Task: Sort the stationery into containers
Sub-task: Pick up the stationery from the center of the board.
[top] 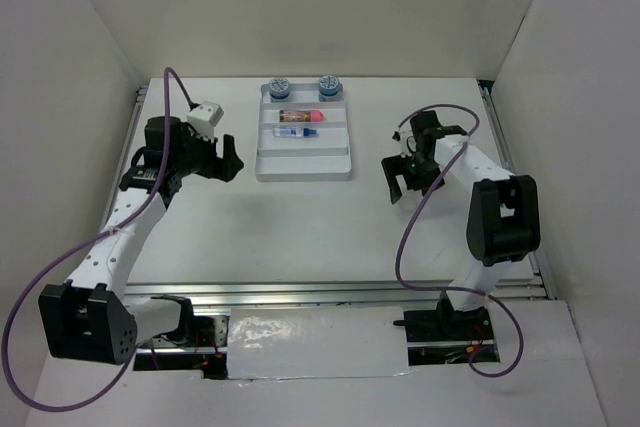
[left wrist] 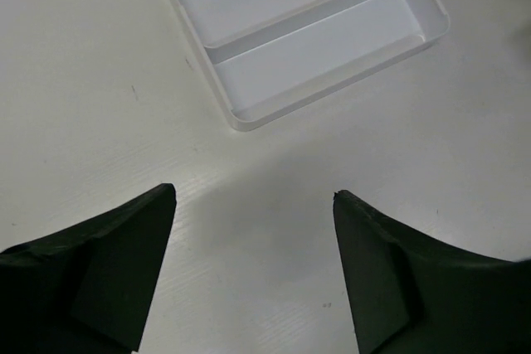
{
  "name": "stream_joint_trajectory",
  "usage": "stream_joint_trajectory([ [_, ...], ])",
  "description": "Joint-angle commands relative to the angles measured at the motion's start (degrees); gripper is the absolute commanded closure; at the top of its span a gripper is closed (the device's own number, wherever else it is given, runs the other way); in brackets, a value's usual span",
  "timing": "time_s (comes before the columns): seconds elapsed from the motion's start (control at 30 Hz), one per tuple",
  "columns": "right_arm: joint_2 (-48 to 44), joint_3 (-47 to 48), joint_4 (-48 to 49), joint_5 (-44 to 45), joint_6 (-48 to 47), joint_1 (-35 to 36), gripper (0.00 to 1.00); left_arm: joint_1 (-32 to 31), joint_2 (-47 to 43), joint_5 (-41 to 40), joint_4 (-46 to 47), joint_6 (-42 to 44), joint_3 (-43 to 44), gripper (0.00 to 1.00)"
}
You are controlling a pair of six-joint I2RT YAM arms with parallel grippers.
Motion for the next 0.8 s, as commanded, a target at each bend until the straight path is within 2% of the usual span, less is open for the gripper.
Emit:
stream_joint_trajectory([
  [0.0, 3.0, 2.6, 2.0, 3.7, 1.4, 1.9, 0.00, 0.8, -2.5, 1.4, 2.4, -2.1, 0.7, 0.07],
  [0.03, 3.8, 2.9, 1.9, 4.7, 1.3, 2.5, 0.00, 1.0, -2.6, 1.5, 2.1, -2.1, 0.8, 0.01],
  [0.07, 4.4, 3.0, 2.0, 5.3, 1.4, 2.8, 0.00, 0.9, -2.6, 1.5, 1.5, -1.9, 0.9, 0.01],
  [0.27, 7.3, 0.4, 4.8, 12.0, 1.2, 4.3, 0.00, 1.2, -3.3, 1.1, 1.5, -1.6, 0.5, 0.01],
  [0.43, 8.9, -1.0, 5.4, 11.2, 0.7, 4.2, 0.01, 1.3, -3.1, 1.8, 2.1, -2.0, 0.1, 0.01],
  [0.53, 8.5, -1.2, 5.9, 10.3, 0.8, 4.3, 0.07, 1.4, -2.9, 2.5, 2.2, -1.7, 0.2, 0.01],
  [0.67, 9.3, 0.3, 4.3, 9.4, 0.3, 4.5, 0.30, 1.4, -2.5, 2.9, 2.3, -1.8, 0.3, 0.01],
  [0.77, 9.8, 2.9, 2.6, 8.2, 0.1, 4.7, 0.37, 1.5, -2.4, 3.2, 2.7, -1.4, 0.2, 0.01],
])
